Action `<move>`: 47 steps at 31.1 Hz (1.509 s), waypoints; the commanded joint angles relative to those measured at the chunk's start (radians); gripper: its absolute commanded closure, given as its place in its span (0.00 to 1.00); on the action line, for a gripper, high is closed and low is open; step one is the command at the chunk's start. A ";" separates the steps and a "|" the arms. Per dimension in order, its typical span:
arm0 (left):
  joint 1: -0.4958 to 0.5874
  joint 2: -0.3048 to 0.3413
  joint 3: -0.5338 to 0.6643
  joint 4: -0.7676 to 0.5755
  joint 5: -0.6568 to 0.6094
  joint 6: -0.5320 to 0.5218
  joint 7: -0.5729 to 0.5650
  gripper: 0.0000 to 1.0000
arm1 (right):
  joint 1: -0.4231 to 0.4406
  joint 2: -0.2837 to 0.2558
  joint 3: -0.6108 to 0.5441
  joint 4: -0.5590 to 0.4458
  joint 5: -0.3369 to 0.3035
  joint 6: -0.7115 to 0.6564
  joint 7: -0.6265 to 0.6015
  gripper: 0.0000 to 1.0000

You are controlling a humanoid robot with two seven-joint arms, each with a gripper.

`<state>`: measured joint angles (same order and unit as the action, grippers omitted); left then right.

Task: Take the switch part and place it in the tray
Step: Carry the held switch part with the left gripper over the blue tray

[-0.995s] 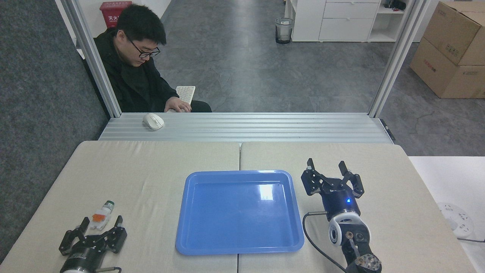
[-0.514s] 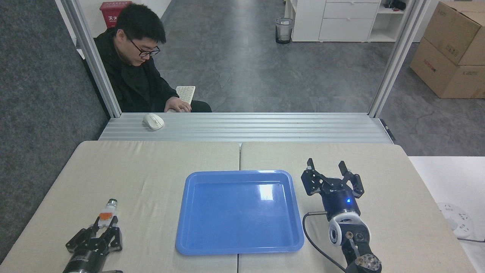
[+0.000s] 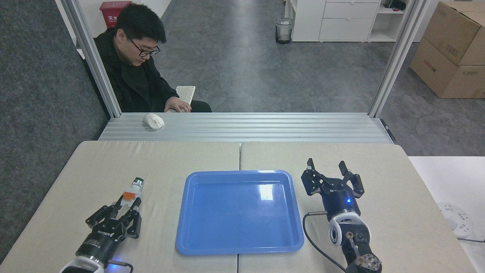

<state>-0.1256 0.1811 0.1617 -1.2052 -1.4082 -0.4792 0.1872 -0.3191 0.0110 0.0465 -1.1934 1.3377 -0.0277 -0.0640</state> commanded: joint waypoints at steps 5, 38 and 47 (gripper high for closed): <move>-0.091 -0.136 -0.310 -0.323 -0.076 -0.019 -0.129 1.00 | 0.000 -0.002 0.003 0.000 0.002 0.000 0.000 0.00; -0.104 -0.293 -0.426 -0.108 -0.511 0.001 -0.167 0.53 | 0.000 0.000 0.003 0.000 0.002 0.000 0.000 0.00; -0.097 -0.293 -0.421 -0.126 -0.503 0.005 -0.167 0.46 | 0.000 0.001 0.001 0.000 0.002 0.000 0.000 0.00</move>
<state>-0.2285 -0.0844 -0.2276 -1.3170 -1.9120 -0.4777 0.0191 -0.3190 0.0103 0.0488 -1.1935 1.3393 -0.0281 -0.0640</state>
